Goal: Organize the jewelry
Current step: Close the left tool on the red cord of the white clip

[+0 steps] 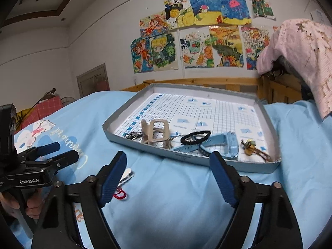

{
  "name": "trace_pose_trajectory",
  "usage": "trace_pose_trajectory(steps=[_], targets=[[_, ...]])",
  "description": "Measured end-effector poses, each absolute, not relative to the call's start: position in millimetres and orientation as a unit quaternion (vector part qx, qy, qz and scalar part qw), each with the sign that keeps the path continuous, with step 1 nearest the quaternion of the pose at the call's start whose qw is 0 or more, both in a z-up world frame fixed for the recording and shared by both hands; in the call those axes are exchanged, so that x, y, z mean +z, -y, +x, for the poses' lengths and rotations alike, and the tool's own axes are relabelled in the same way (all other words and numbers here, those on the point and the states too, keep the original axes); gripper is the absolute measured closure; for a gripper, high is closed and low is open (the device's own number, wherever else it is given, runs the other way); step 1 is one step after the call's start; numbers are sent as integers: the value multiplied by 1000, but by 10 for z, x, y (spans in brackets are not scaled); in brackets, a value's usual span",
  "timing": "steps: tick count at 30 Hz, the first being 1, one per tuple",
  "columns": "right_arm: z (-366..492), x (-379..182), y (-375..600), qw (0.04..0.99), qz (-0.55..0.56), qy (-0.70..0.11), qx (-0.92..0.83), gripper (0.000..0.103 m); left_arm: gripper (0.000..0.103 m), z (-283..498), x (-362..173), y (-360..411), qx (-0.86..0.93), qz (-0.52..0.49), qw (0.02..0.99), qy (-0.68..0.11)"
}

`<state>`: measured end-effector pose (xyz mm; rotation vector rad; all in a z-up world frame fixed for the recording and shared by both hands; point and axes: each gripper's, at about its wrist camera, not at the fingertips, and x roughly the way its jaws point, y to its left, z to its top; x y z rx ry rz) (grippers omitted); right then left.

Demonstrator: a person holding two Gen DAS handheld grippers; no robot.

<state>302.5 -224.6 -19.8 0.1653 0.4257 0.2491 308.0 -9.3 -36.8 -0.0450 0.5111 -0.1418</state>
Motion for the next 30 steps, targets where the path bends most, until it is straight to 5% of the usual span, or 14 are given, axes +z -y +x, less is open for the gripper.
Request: trace_pose_trajectory(steps=[11, 18, 30], targets=[[3199, -328, 2124, 948, 79, -253, 179, 55, 52, 3296, -517, 141, -157, -43, 934, -319], [3282, -398, 2015, 937, 69, -277, 202, 59, 55, 3430, -614, 212, -200, -57, 911, -357], [3436, -519, 1971, 922, 81, -311, 215, 65, 82, 3713, -754, 252, -229, -91, 876, -415]])
